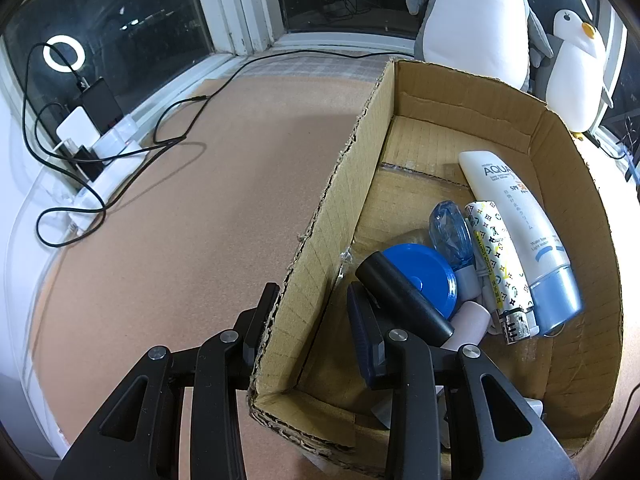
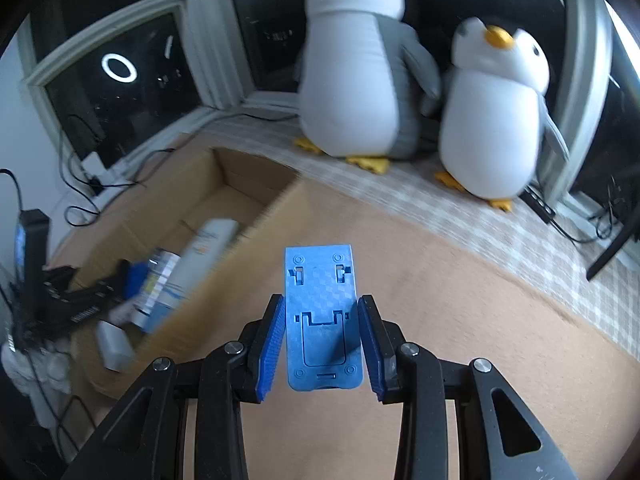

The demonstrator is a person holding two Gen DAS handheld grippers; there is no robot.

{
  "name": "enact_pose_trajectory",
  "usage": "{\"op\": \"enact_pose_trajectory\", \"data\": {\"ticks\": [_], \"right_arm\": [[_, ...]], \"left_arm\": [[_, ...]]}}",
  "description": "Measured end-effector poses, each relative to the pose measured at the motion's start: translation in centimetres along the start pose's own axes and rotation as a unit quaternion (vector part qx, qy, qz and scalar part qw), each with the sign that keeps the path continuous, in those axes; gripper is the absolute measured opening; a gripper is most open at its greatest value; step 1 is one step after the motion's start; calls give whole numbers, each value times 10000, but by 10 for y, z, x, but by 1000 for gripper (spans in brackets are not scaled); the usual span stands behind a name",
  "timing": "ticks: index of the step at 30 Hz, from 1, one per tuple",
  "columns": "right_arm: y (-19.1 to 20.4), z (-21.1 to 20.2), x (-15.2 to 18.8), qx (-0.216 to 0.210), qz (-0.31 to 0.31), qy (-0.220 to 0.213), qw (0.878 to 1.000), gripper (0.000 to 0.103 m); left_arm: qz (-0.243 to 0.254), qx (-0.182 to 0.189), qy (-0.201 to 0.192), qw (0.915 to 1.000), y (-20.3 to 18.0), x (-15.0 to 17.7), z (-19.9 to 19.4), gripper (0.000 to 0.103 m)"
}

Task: Organize rigid objects
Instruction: 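Carry the phone stand into the box and open the right gripper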

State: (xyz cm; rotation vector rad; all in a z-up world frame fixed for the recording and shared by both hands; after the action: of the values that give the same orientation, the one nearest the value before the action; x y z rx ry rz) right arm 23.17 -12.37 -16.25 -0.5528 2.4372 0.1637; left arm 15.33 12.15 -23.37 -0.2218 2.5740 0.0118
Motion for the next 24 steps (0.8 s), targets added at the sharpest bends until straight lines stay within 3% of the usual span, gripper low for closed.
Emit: {"op": "enact_pose_trajectory", "data": {"ticks": [6,13,24], "right_arm": [[60,-13,-18,-432,-161,-142,9988,33],[113,-8,-21,-632,-310,-112,9975,33],[133,1,-17,-641,-354,56,9973,33]], "left_arm": [[-16,27,1,10000,-2,0,1,32],[-21,73,-14,10000,-1,0,0,32],[-27,93,-21,10000,-2,0,0,32]]}}
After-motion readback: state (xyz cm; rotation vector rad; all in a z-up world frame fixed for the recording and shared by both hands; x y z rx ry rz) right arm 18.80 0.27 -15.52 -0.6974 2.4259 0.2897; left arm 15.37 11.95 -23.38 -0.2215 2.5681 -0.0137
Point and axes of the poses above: each gripper's, at about its wrist camera, not at the fingertips, and z roughly the way its jaws point, y to its left, x to its underside, the point moved 9 cm from there along z, roughly the way its jaws point, and after that the axes turned 10 degrees about x, right-handed, at the moved point
